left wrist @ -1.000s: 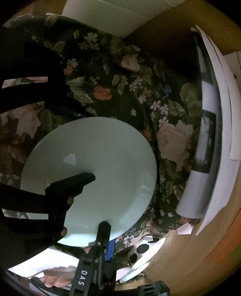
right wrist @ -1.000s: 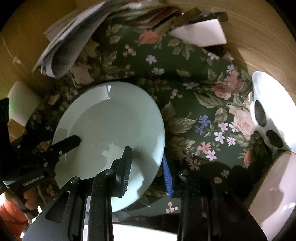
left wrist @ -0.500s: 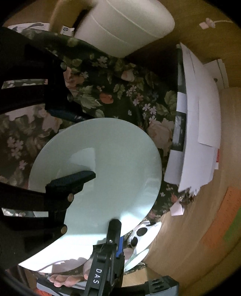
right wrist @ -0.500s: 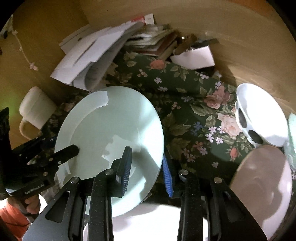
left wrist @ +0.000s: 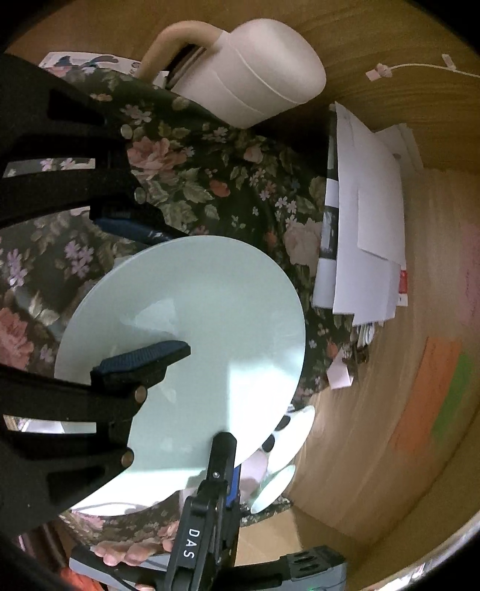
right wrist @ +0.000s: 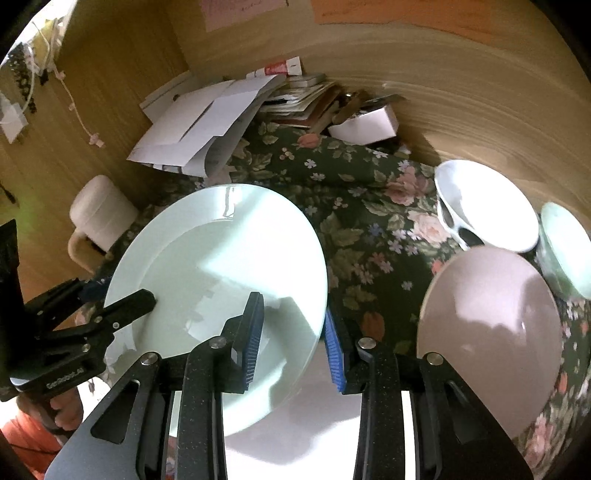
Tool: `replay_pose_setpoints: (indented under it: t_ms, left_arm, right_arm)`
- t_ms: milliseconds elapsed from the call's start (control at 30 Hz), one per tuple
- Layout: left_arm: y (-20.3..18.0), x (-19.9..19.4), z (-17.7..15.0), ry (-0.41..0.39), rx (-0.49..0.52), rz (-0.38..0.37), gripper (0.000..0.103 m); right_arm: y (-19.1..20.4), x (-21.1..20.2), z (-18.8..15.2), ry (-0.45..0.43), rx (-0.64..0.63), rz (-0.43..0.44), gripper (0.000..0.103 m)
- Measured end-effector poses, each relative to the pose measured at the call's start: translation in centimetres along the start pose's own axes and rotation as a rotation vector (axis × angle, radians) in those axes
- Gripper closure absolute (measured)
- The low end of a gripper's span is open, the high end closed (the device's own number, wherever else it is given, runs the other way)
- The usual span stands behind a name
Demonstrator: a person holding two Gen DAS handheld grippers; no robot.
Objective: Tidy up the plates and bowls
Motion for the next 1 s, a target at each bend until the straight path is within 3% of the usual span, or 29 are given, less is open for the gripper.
replay_pose_setpoints:
  t_ms: [600,1000]
  left_arm:
    - [-4.8,-5.0,-4.4,-0.039,0.056,-0.048,0.052]
    - [-7.5,-4.1,-7.4,0.004,0.085,-0.077,0.052]
  right_arm:
    - [0.0,-7.2,-5.6,-0.081,0.061,-0.028,0.074]
    - [-1.8,-8.2,-9.6,-0.092,0.153,-0.016,0.074]
Point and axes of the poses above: each gripper's, at about its wrist camera, not at the fingertips, and x roughly the way its jaws point, y to its left, z to its top, the point moved 7 cm from there along x, roughly the way its jaws point, and after that the axes turned 10 degrees about -x, right-handed, at the moved point
